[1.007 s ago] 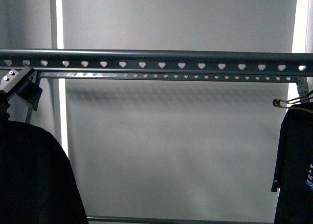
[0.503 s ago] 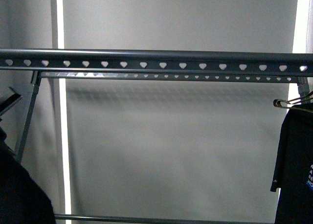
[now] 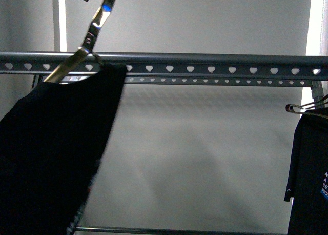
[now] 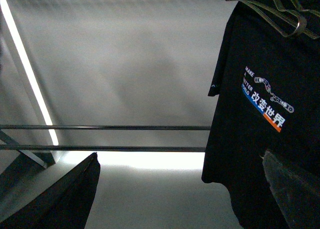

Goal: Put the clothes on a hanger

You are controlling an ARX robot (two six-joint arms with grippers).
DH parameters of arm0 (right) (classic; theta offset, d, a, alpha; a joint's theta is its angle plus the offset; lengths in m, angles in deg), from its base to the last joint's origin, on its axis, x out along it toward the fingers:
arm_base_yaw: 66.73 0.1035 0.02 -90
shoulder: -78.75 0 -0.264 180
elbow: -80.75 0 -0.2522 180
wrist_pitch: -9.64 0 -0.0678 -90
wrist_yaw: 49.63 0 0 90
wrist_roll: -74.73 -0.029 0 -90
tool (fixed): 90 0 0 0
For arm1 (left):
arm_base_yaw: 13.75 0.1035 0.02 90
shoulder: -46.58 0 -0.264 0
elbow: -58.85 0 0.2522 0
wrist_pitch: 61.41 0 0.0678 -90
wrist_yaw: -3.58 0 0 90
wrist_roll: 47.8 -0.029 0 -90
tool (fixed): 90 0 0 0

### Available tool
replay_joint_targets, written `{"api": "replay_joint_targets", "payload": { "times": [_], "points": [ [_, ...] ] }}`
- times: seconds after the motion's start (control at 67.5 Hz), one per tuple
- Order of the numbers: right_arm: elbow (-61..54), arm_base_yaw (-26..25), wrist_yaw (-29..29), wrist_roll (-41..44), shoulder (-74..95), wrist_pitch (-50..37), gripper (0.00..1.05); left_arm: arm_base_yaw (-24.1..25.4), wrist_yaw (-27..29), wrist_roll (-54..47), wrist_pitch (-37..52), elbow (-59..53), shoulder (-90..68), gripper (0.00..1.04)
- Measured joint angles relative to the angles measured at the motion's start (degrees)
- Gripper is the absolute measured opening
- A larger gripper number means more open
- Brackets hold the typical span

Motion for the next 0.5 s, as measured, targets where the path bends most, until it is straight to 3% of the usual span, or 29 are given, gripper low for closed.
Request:
{"api": "replay_joint_targets", "payload": {
  "times": [0.133, 0.341, 0.503],
  "points": [
    [0.0, 0.0, 0.0, 0.0, 0.0, 0.0, 0.97, 0.1, 4.0, -16.2, 1.3, 5.0, -4.4, 0.05],
    [0.0, 0.0, 0.0, 0.0, 0.0, 0.0, 0.97, -2.0, 7.3, -40.2, 21.7, 9.7, -10.2, 0.05],
    [0.0, 0.0, 0.0, 0.0, 0.0, 0.0, 0.97, -5.8, 5.8, -62.4, 29.6, 12.9, -14.4, 0.05]
  ]
}}
